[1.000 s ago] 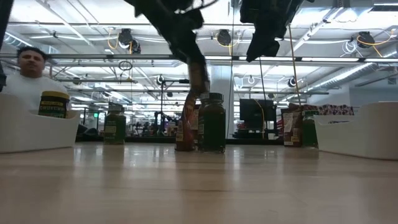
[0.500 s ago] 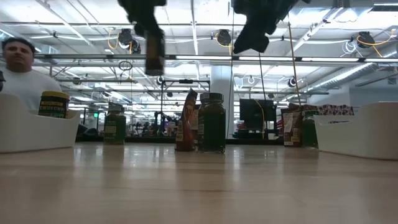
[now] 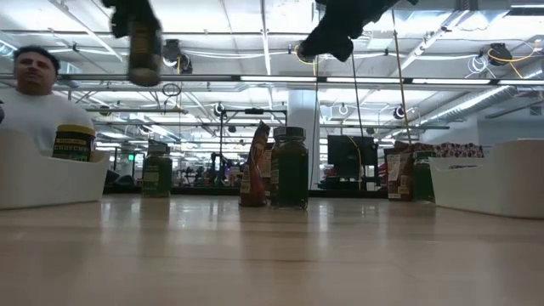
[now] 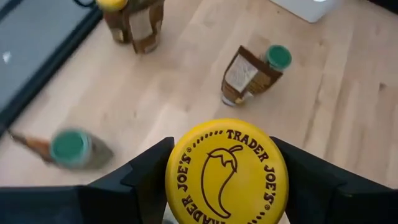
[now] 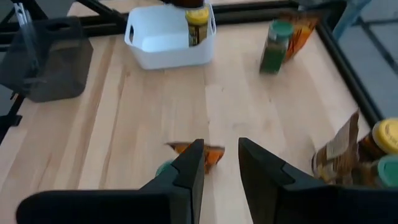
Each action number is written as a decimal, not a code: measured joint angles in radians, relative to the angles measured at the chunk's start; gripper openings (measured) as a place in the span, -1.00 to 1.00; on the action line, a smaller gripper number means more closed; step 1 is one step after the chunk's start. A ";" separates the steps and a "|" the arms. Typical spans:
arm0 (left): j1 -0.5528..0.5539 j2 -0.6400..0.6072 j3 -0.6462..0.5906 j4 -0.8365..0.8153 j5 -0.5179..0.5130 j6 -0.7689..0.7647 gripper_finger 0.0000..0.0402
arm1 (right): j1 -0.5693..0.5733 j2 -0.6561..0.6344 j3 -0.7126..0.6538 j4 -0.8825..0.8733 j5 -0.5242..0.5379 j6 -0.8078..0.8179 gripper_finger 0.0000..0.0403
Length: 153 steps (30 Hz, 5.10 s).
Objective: Sort spices by type
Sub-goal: Put the bottom left yellow seasoning bottle into the left white bin
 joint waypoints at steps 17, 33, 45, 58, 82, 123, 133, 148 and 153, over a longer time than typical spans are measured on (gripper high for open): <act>-0.188 -0.118 -0.183 -0.057 0.048 -0.125 0.23 | -0.011 0.000 0.000 0.114 0.000 -0.055 -0.59; -0.254 -0.112 -0.219 -0.075 0.042 -0.119 0.23 | -0.013 0.000 0.000 0.113 0.000 -0.051 -0.59; -0.254 -0.089 -0.219 -0.140 0.038 -0.035 0.23 | -0.012 0.000 0.000 0.113 0.000 -0.052 -0.59; -0.253 -0.020 -0.219 -0.154 0.016 0.121 0.23 | -0.012 0.000 0.000 0.102 0.000 -0.049 -0.59; -0.255 -0.035 -0.219 -0.234 0.076 -0.106 0.23 | -0.012 0.000 0.000 0.076 0.000 -0.041 -0.59; -0.366 0.010 -0.218 -0.382 -0.134 -0.641 0.23 | -0.012 0.000 0.000 0.076 -0.001 -0.109 -0.59; -0.366 0.010 -0.218 -0.455 -0.187 -0.885 0.23 | -0.012 0.000 0.000 0.073 -0.005 -0.161 -0.59; -0.366 0.015 -0.301 -0.459 -0.263 -1.150 0.23 | -0.012 0.000 0.000 0.033 -0.006 -0.174 -0.59; -0.366 0.012 -0.360 -0.455 -0.294 -1.217 0.23 | -0.012 0.000 0.000 0.000 -0.006 -0.192 -0.59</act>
